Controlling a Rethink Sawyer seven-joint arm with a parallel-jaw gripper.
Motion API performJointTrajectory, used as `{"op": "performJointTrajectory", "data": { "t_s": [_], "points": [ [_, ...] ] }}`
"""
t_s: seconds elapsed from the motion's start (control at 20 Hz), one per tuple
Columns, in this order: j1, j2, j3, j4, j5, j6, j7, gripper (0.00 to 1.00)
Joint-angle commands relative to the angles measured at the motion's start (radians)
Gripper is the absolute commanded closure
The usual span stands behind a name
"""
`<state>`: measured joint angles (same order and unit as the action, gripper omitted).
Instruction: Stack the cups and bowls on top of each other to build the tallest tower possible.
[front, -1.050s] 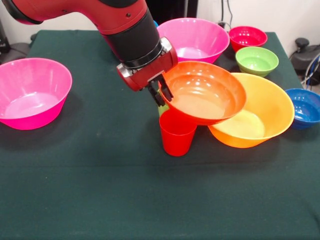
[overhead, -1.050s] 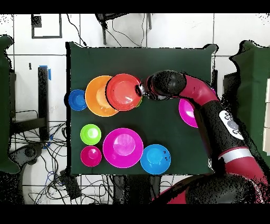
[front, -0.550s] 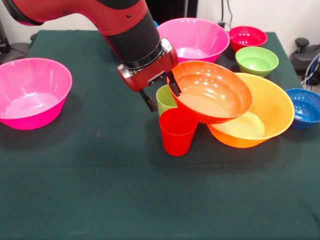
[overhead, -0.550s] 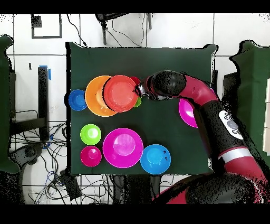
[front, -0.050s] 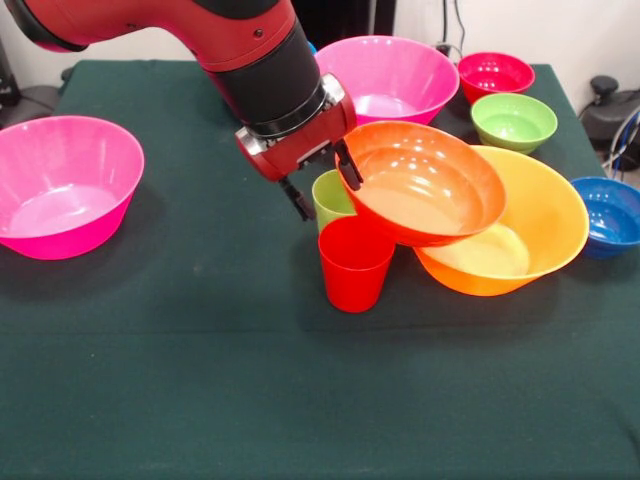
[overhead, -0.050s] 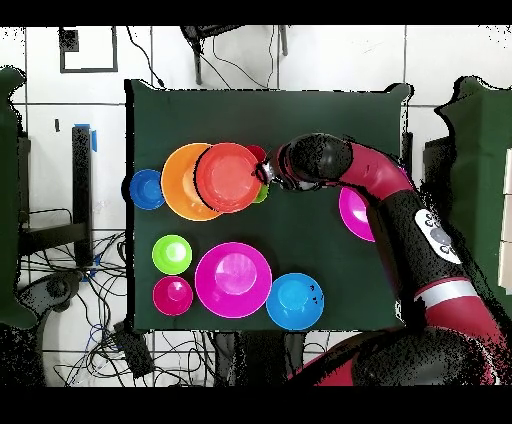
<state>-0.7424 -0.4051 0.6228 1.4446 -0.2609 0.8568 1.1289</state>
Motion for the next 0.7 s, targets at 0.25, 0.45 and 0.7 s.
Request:
{"op": "performJointTrajectory", "data": {
  "t_s": [0.25,0.45,0.7],
  "points": [
    [0.014,0.023,-0.058,-0.024,-0.087,0.095,-0.068,0.00],
    [0.011,0.026,-0.056,-0.027,-0.090,0.098,-0.075,1.00],
    [0.006,0.026,-0.053,-0.026,-0.092,0.101,-0.080,1.00]
  ]
}}
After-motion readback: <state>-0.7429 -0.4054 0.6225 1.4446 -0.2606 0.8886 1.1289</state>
